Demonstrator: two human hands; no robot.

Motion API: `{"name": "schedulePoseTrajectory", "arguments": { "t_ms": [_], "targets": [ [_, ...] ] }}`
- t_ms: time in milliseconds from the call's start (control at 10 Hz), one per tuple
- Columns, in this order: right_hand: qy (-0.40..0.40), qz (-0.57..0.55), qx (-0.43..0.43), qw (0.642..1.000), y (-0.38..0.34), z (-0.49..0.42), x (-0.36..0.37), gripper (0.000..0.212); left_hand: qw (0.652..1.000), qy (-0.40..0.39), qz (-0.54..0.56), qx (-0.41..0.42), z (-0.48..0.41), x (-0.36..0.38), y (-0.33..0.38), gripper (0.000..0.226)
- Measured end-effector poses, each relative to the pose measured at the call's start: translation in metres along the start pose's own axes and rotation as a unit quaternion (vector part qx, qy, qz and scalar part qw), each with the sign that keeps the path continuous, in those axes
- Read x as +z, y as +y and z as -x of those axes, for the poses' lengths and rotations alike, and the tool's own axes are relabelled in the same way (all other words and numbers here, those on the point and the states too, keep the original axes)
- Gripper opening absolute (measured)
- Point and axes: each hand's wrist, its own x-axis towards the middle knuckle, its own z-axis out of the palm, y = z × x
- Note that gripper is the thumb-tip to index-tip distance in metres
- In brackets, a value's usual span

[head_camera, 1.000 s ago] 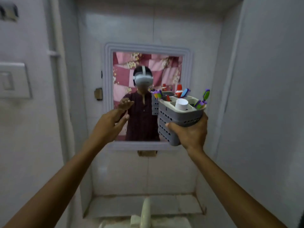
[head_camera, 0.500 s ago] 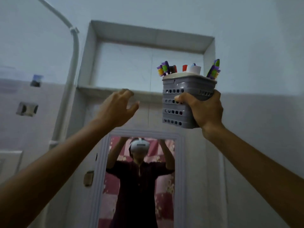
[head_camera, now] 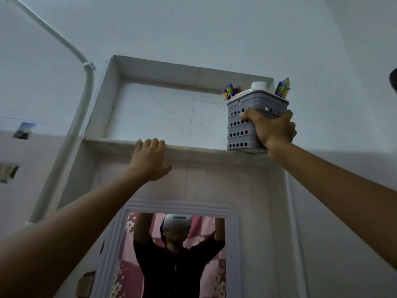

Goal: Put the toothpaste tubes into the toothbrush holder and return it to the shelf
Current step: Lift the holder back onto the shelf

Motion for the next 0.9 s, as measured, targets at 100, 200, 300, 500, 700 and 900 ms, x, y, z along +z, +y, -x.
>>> {"name": "schedulePoseTrajectory", "arguments": {
  "t_ms": [100,200,300,500,700,900],
  "targets": [
    [0.015,0.02,-0.004,1.0,0.004,-0.014,0.013,0.115,0.999,0.049,-0.014,-0.004,0.001,0.016,0.0,0.076],
    [0.031,0.048,-0.016,0.998,0.008,-0.028,0.029,0.12,0.995,0.101,-0.005,-0.005,-0.002,0.029,0.001,0.075],
    [0.038,0.092,-0.019,0.995,0.015,-0.039,0.047,0.124,0.991,0.132,0.007,-0.009,-0.003,0.035,0.002,0.074],
    [0.05,0.151,0.012,0.987,0.045,-0.052,0.079,0.126,0.988,0.156,0.019,-0.008,-0.002,0.04,-0.002,0.073],
    [0.085,0.208,-0.022,0.974,0.064,-0.051,0.092,0.135,0.99,0.143,0.012,-0.011,-0.002,0.038,0.001,0.076],
    [0.102,0.247,-0.12,0.956,0.077,-0.044,0.085,0.111,0.995,0.095,0.032,-0.01,0.001,0.022,0.0,0.073]
  ]
}}
